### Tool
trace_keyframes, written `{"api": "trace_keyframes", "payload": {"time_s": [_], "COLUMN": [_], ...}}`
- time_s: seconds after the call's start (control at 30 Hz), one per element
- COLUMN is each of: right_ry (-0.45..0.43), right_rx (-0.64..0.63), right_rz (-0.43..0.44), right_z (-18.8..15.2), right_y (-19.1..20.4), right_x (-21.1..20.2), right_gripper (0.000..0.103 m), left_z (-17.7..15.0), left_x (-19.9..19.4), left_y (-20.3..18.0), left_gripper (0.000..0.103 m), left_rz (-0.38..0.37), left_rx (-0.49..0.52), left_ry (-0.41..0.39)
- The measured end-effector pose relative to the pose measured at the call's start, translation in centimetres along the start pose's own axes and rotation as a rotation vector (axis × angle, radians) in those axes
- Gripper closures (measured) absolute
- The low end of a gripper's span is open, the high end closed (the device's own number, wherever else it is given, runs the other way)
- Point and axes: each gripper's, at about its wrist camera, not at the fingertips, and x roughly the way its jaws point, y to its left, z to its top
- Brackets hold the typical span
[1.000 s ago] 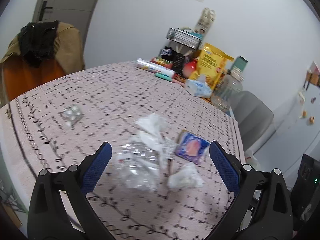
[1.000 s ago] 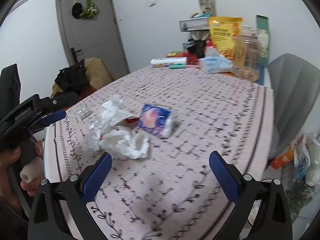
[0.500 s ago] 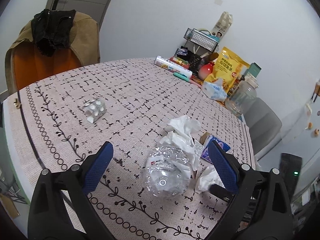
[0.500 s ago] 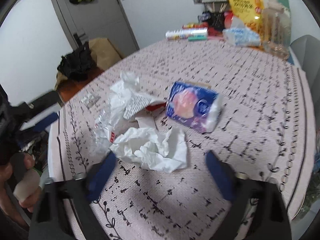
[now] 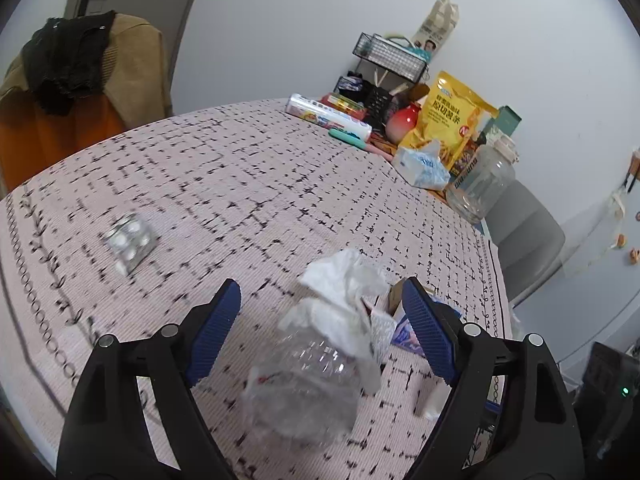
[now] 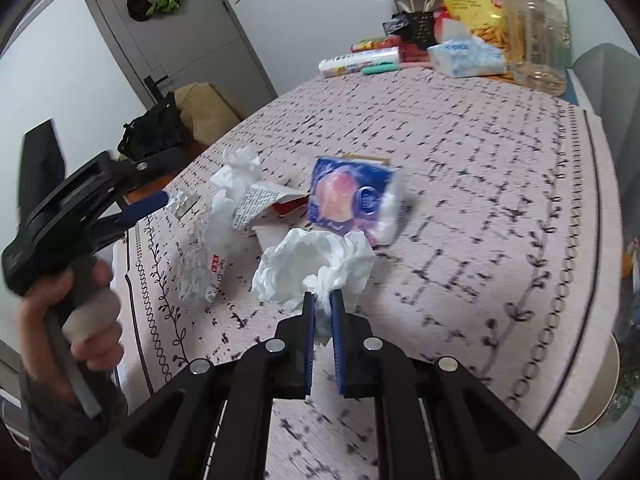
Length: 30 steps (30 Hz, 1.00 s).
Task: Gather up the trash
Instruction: 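Grasp the clear plastic wrapper with the left gripper while the right grasps a white tissue, then carry both held items over the white floor bin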
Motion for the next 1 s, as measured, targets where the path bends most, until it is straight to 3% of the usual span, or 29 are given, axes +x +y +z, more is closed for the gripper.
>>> {"api": "trace_keyframes", "payload": {"time_s": [0.3,0.33,0.37,0.43,0.63,0.87,1.0], "right_ry": [-0.063,-0.067,-0.071,-0.085,-0.106,-0.15,-0.165], "right_rx": [0.055,0.063,0.067,0.081,0.124,0.156,0.178], "right_rz": [-0.037,-0.039,-0.041,-0.044,-0.051,-0.049,-0.055], "right_z": [0.1,0.0,-0.1,-0.2,-0.8,-0.9,-1.2], "right_y": [-3.2,-3.7,-4.0,-4.8,-7.1,-8.7,-9.8], "right_x": [-3.0,-3.3,-3.5,-4.1,-4.8,-6.1,-6.8], "right_gripper": [0.094,0.094,0.094,0.094,0.094,0.094,0.094], "left_z": [0.7,0.7,0.6,0.6,1.6,3.6,4.4], "left_x": [4.4,4.9,5.1,5.3,2.1,-2.5,-4.2], "left_y": [-1.6,-1.4,-1.1,-0.5,-1.1,-4.0,-6.0], "left_gripper": [0.024,0.042,0.071,0.095,0.097,0.097,0.097], "left_rz": [0.008,0.003,-0.003,-0.002,0.007,0.052,0.037], "left_rx": [-0.003,-0.019,-0.037,-0.079,-0.079,-0.016,0.024], "left_ry": [0.081,0.089,0.097,0.115,0.023,-0.103,-0.14]}}
